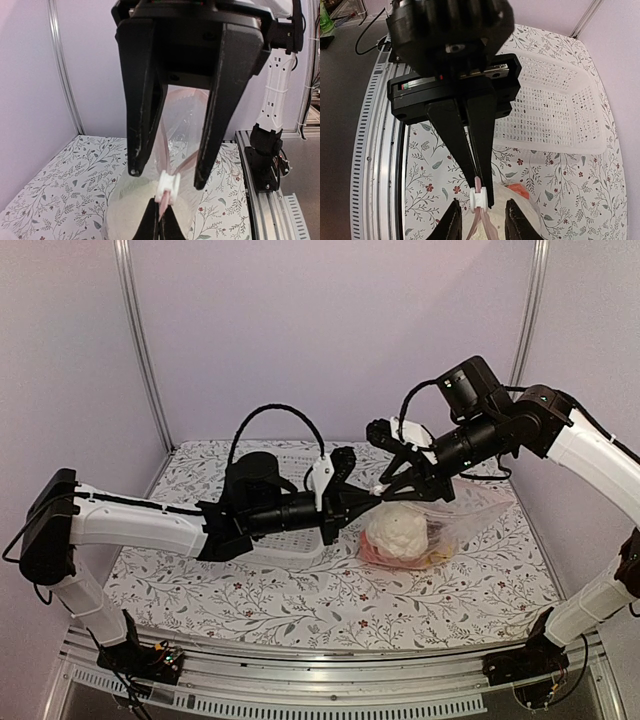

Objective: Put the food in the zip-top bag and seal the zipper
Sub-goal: Hold the zipper from the zipper food storage bag.

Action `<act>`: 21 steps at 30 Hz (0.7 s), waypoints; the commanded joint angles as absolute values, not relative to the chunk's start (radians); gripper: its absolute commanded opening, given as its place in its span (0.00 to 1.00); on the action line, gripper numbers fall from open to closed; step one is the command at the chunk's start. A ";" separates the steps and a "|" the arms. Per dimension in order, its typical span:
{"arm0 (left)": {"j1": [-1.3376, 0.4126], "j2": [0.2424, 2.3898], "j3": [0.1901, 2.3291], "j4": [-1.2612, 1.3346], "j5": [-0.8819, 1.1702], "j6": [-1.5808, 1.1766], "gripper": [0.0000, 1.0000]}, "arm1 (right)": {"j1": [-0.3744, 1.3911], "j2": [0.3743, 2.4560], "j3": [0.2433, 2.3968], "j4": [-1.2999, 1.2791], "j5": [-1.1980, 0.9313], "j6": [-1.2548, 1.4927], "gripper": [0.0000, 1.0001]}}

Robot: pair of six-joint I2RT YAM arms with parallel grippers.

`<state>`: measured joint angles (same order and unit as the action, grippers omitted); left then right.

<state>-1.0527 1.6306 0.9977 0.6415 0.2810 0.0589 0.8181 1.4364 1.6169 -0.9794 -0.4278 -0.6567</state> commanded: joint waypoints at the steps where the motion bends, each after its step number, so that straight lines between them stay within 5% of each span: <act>1: -1.065 1.599 1.008 0.639 0.294 0.063 0.00 | 0.825 1.463 1.642 -0.968 -0.415 -0.648 0.27; 21: -1.065 1.590 1.007 0.621 0.280 0.054 0.00 | 0.835 1.496 1.678 -1.017 -0.409 -0.672 0.00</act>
<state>-1.0534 1.6272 0.9977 0.6209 0.2802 0.0586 0.8265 1.4700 1.6428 -0.9897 -0.4229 -0.6575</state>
